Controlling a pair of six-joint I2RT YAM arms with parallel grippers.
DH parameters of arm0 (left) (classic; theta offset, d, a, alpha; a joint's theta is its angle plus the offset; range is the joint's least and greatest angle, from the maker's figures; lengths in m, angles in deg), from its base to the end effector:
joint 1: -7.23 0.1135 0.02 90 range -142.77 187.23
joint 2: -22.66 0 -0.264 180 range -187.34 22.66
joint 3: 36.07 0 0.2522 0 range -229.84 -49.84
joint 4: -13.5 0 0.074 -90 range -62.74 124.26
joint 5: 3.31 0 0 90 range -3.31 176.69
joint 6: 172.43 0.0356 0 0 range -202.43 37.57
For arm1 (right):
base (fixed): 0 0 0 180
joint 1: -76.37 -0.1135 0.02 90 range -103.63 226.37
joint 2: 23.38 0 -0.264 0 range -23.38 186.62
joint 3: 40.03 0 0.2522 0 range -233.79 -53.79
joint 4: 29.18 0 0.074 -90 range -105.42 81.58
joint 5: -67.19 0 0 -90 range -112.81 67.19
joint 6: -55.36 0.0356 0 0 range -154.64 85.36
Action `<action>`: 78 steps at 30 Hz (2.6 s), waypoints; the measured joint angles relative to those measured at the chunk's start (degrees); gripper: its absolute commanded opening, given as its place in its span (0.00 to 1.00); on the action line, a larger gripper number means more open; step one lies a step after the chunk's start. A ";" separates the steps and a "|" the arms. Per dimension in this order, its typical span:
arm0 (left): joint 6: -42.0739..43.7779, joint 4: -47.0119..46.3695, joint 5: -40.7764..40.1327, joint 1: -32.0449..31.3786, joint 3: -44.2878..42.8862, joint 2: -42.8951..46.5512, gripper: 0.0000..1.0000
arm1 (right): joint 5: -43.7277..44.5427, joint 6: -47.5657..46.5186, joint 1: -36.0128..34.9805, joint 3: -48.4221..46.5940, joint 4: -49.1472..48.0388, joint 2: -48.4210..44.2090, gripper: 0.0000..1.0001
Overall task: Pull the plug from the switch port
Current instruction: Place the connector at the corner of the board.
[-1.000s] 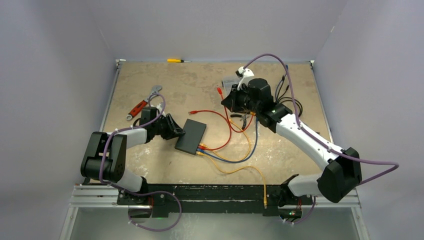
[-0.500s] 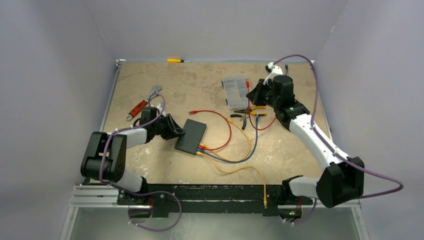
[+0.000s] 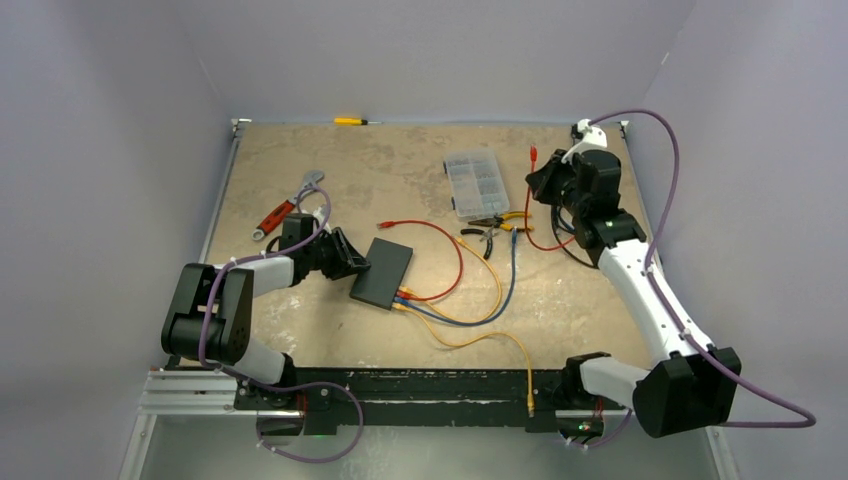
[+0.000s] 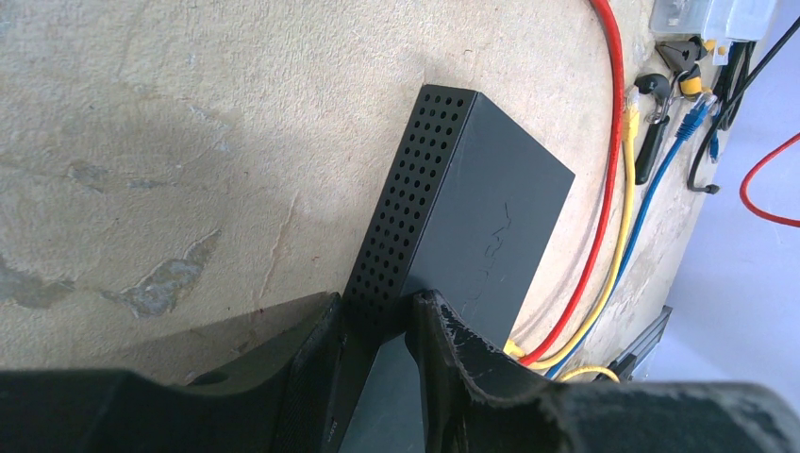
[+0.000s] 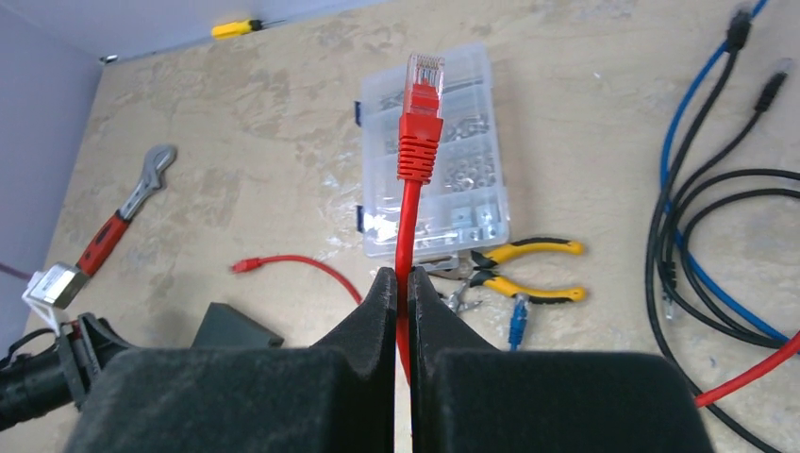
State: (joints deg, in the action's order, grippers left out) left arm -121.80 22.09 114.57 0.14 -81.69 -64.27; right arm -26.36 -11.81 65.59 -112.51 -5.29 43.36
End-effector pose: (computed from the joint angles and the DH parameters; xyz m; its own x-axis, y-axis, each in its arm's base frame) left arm 0.2592 -0.0490 0.1300 -0.8456 -0.4598 -0.2711 -0.1661 0.7093 -0.6851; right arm 0.2656 0.0528 0.3471 -0.3769 0.3225 -0.8683 -0.1066 0.9161 0.3865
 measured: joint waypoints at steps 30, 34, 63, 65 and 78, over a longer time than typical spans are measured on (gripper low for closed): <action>-0.02 -1.18 0.31 0.20 0.61 0.00 0.34 | -9.42 3.58 20.35 4.22 -4.22 10.64 0.00; -0.02 -1.20 0.44 0.22 0.61 -0.07 0.34 | -11.39 4.26 20.46 4.11 -5.66 13.62 0.00; 0.17 -3.65 3.50 0.70 -0.17 -3.02 0.34 | -20.41 9.01 20.50 -13.86 -12.37 38.75 0.00; 0.17 -3.65 3.52 0.70 -0.24 -3.10 0.34 | -20.41 9.20 20.50 -15.06 -12.41 39.95 0.00; 0.22 -3.65 3.67 0.70 -0.35 -3.21 0.34 | -19.56 10.62 20.50 -22.38 -12.28 46.18 0.00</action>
State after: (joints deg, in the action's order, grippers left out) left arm -121.58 18.44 118.24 0.84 -82.04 -67.48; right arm -45.92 -1.19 86.09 -134.89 -17.57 89.54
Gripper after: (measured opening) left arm 0.341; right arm 0.015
